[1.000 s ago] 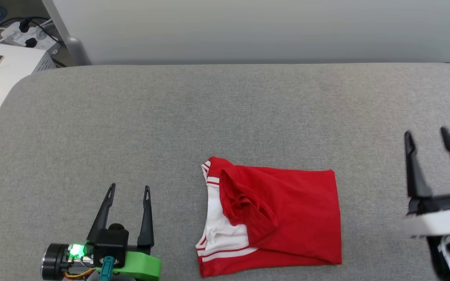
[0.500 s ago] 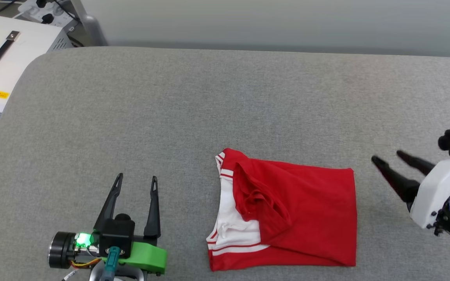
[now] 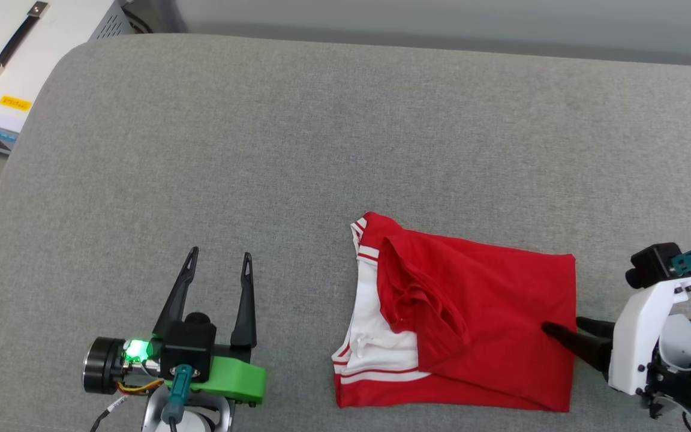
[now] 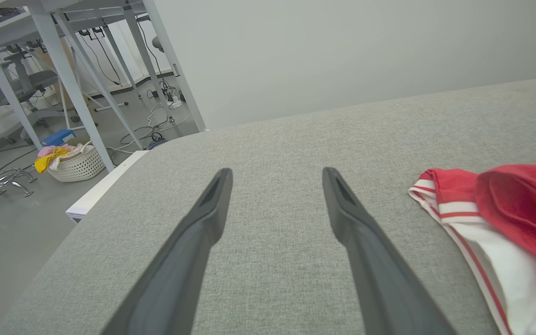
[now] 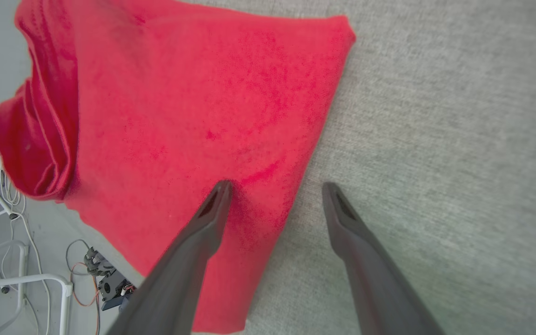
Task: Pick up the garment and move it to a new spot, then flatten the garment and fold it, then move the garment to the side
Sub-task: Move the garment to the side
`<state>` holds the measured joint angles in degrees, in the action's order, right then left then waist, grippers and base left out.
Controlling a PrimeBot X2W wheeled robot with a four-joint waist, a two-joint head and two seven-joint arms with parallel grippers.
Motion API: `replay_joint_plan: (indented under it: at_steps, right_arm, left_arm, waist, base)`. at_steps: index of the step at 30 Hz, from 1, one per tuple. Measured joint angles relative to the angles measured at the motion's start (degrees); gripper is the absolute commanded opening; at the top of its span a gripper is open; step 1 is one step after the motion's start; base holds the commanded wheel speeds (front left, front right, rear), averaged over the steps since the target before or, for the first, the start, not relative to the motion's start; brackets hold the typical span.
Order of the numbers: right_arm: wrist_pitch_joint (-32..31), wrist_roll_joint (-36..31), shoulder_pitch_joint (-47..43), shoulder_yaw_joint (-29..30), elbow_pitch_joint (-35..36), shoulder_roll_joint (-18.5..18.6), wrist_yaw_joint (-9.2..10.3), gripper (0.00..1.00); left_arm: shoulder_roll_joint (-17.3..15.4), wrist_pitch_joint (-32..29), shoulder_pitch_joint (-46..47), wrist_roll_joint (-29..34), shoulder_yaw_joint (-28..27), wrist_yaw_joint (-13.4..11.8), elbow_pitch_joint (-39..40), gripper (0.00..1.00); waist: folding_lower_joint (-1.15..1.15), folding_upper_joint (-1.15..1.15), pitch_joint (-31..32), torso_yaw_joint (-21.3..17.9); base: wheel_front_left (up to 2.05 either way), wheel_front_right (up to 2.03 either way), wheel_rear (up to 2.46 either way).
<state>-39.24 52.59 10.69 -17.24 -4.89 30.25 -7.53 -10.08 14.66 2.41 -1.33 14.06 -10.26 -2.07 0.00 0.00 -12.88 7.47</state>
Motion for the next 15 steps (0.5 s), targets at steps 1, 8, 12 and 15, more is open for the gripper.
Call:
replay_joint_plan:
  at_steps: [1, 8, 12, 15]
  right_arm:
    - [0.3, 0.3, 0.0, -0.5, -0.5, -0.4, 0.0, 1.0]
    - [3.6, 2.8, 1.3, -6.0, -3.8, -1.5, 0.0, 1.0]
    - [5.8, 2.7, 2.1, -8.7, -4.3, -0.4, -0.01, 0.75]
    - [8.9, 2.5, 2.5, -10.1, -4.6, 0.6, -0.05, 0.0]
  left_arm:
    - [0.0, 0.0, 0.2, 0.0, 0.0, 0.0, 0.0, 1.0]
    - [0.3, 0.0, 1.4, 0.4, 0.6, 0.2, 0.0, 1.0]
    - [0.5, 0.0, 1.8, 0.4, 0.8, 0.2, -0.2, 1.0]
    - [0.6, 0.0, 1.8, 0.4, 0.7, 0.2, -0.3, 1.0]
  waist:
    - [0.0, 0.0, -0.3, 0.2]
    - [0.0, 0.0, -2.3, 1.5]
    - [0.0, 0.0, -2.7, 1.9]
    - [0.0, 0.0, -2.7, 1.8]
  base:
    - [0.0, 0.0, 0.0]
    - [0.0, 0.0, 0.0]
    - [0.0, 0.0, 0.0]
    - [0.0, 0.0, 0.0]
